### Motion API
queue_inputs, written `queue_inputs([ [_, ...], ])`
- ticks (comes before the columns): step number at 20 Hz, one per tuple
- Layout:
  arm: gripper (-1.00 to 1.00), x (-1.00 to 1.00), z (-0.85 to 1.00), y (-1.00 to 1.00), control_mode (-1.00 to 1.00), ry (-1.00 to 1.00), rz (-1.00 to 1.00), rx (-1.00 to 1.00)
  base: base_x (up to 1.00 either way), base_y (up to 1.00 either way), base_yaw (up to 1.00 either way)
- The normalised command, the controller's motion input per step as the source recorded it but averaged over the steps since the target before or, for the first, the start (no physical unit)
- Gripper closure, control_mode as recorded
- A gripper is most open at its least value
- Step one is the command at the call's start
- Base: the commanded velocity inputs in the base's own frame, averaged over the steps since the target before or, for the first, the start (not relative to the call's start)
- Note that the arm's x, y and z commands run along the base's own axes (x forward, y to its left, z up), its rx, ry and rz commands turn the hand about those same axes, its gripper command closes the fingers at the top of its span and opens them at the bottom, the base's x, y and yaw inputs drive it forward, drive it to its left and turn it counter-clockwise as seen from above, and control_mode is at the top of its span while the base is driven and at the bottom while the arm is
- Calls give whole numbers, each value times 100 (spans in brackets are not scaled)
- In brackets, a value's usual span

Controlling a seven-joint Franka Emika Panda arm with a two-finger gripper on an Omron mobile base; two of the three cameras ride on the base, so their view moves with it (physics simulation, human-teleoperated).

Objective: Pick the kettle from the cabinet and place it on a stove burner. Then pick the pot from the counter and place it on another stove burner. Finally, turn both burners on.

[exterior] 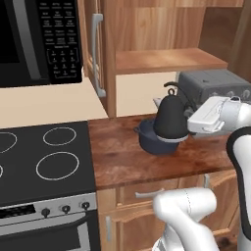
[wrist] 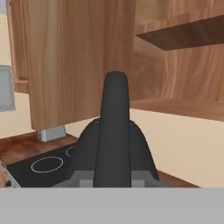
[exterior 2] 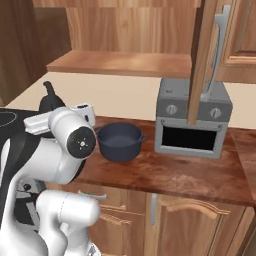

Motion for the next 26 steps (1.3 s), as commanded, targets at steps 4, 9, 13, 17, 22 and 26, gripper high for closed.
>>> queue_inputs([
  [4,100,0,0,0,100,0,0,0,-50,4,-4],
  [9,100,0,0,0,100,0,0,0,-48,16,-4],
  [13,100,0,0,0,100,0,0,0,-45,31,-5],
  [17,100,0,0,0,100,0,0,0,-42,41,-6],
  [22,100,0,0,0,100,0,0,0,-38,48,-5],
  [26,100,0,0,0,100,0,0,0,-38,47,-5],
])
